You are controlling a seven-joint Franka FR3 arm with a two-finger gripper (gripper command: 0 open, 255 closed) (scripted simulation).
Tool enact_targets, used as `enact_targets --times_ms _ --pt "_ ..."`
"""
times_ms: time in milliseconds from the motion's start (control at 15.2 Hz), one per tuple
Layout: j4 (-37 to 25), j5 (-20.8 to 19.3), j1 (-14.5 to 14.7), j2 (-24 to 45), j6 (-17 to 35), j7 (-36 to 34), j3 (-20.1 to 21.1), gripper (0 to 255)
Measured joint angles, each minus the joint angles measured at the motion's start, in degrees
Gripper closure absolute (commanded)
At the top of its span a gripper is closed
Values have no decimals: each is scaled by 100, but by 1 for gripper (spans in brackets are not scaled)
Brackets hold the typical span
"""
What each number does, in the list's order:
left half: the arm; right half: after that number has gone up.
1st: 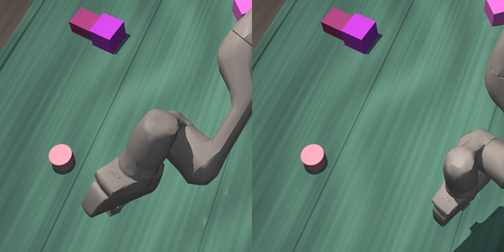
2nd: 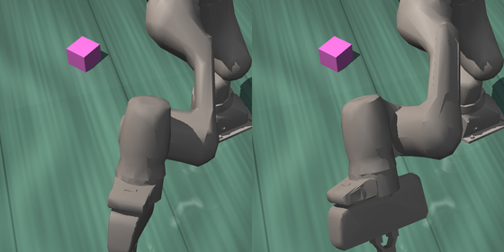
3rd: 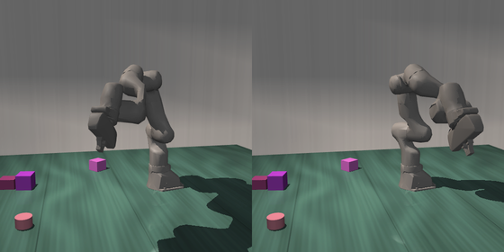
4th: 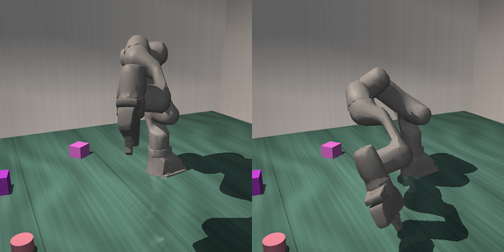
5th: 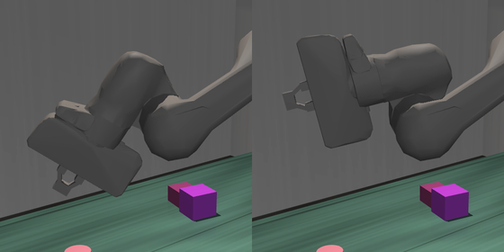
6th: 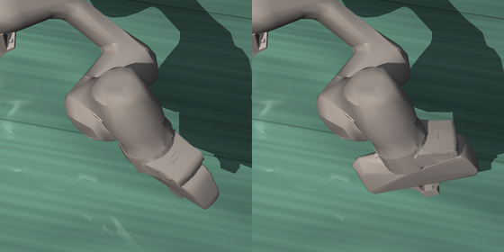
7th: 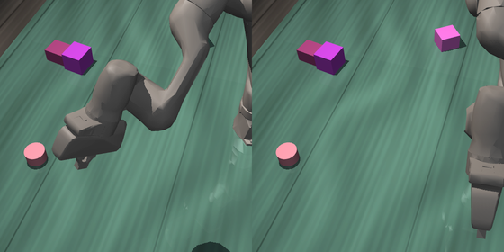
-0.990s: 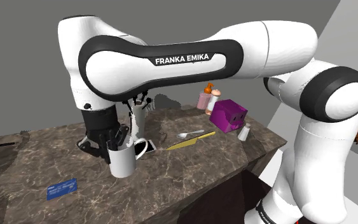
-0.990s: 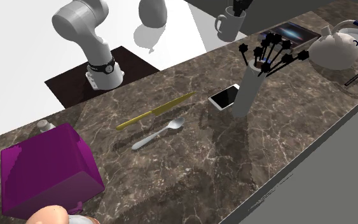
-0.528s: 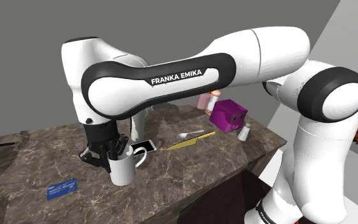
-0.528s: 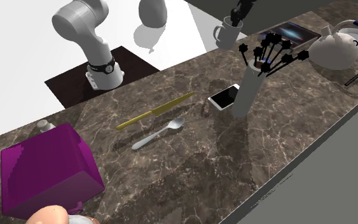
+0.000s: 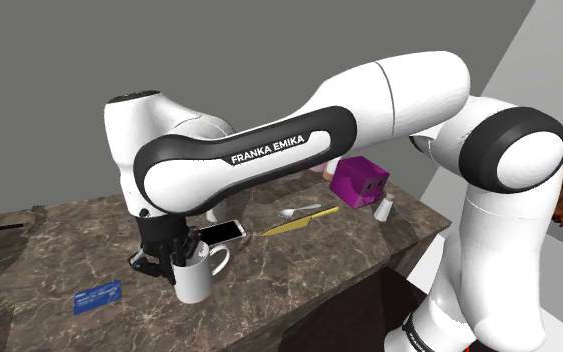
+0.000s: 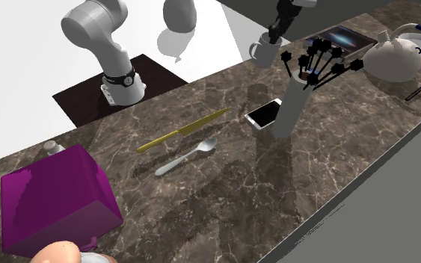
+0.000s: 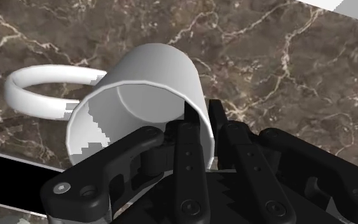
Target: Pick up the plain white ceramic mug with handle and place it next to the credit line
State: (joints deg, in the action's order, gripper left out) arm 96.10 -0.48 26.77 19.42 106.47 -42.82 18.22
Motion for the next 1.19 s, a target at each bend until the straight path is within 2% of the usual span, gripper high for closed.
enact_targets --times_ms 462,924,990,1188 --pt "315 -53 13 177 484 -1 -24 255" --pt "357 -63 18 211 561 -6 -28 255" --pt "357 -63 18 211 561 -6 -28 0" --pt "357 -63 18 211 562 -6 -27 0"
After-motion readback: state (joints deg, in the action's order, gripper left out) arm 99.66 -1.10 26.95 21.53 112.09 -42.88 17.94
